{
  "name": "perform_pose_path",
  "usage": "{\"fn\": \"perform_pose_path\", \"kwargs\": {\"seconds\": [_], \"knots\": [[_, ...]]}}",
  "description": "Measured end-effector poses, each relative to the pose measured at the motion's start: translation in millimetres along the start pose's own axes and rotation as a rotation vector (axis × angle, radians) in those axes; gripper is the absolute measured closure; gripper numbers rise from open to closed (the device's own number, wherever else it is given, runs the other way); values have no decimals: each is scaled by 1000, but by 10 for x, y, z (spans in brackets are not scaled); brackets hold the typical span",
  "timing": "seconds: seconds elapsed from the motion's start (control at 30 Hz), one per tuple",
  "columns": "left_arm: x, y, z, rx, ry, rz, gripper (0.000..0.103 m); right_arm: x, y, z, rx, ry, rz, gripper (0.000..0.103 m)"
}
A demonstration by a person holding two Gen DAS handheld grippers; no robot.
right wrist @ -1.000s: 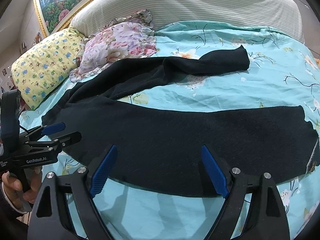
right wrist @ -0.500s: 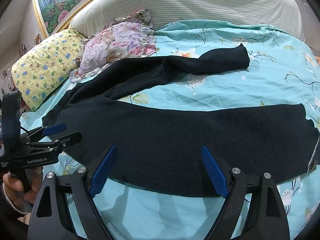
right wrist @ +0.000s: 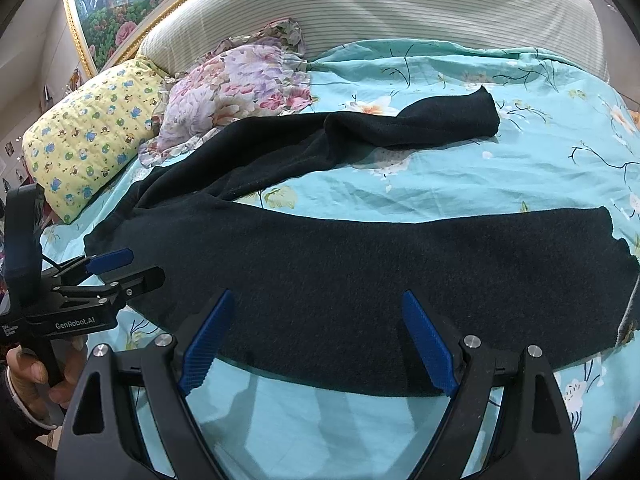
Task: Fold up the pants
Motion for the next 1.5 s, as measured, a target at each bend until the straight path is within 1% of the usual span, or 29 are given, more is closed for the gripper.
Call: {"fn": "perform_pose_path", "kwargs": {"seconds": [0.57, 0.7, 0.8, 0.87, 1.07, 1.3, 1.4, 1.5], "knots": [[94, -25, -46, -60, 27, 11, 17, 105, -5, -61, 15, 17, 1, 17], [168, -20, -81, -83, 31, 16, 17, 146, -1, -105, 24, 28, 1, 17], [265, 2, -107, -120, 37, 27, 17, 206, 5, -160, 31, 40, -1, 17], [335, 7, -116, -126, 44, 25, 17, 263, 23, -227, 33, 47, 2, 17], [661, 82, -79, -115, 67, 18, 17, 583, 70, -496, 23, 79, -3, 17], [1181, 289, -55, -109, 106, 25, 17, 1124, 212, -874, 14, 132, -21, 17], [1419, 416, -55, -94, 127, 25, 17, 1354, 323, -1050, 6, 154, -9, 17], [1644, 571, -39, -84, 142, 38, 17, 1594, 486, -1247, 24, 187, 20, 17]]}}
Point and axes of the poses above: each gripper's, at about its wrist camera, not at the fingertips, and y roughly the way its jaws point, z to its left, x to its top, the point moved 1 cm from there along y, roughly the way its jaws point, and after that the axes turned 7 degrees about -x, right-handed, at the moved point
